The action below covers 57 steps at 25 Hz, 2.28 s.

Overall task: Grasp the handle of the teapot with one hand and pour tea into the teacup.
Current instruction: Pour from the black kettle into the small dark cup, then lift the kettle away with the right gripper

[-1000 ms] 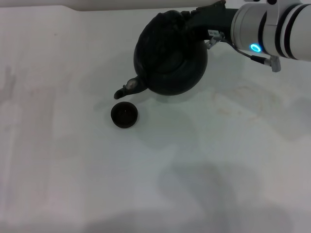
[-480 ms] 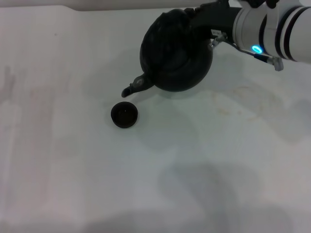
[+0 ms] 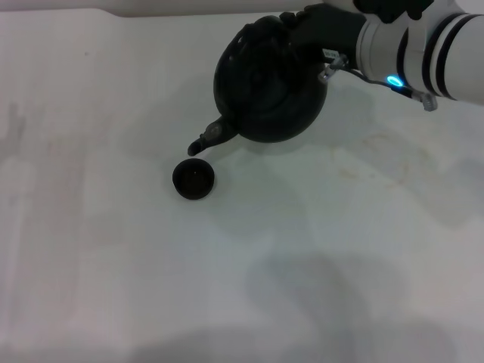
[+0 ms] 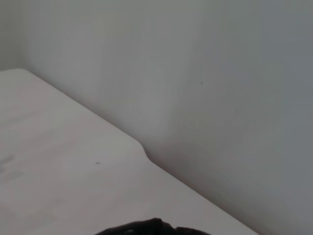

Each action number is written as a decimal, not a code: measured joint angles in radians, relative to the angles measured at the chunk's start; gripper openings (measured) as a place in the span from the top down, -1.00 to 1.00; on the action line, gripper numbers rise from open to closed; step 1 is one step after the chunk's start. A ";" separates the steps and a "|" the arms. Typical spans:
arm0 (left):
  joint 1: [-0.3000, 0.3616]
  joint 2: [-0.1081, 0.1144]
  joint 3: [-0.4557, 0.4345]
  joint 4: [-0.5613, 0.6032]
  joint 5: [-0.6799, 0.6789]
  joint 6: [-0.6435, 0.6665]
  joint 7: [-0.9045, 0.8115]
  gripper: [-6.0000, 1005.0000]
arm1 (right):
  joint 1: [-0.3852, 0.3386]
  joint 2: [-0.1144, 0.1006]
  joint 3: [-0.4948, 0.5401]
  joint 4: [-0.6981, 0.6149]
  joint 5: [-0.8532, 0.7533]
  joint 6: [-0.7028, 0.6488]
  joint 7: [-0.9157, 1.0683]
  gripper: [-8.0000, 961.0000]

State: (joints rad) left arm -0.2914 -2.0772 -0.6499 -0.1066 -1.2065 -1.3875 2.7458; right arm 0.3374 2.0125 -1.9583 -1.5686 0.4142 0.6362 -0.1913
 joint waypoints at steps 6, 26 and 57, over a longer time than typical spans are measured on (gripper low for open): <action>0.000 0.000 -0.002 -0.001 0.000 -0.001 0.000 -0.72 | -0.002 0.000 -0.005 -0.005 -0.010 -0.009 -0.012 0.54; -0.003 0.001 -0.002 -0.001 -0.001 -0.004 -0.003 -0.72 | -0.010 -0.002 -0.045 -0.018 -0.092 -0.032 -0.013 0.55; -0.002 -0.001 -0.002 -0.013 -0.002 0.003 -0.006 -0.72 | -0.021 -0.001 -0.066 -0.030 -0.156 -0.028 -0.013 0.56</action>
State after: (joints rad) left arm -0.2930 -2.0786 -0.6519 -0.1198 -1.2088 -1.3844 2.7396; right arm 0.3163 2.0110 -2.0240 -1.5985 0.2578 0.6084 -0.2040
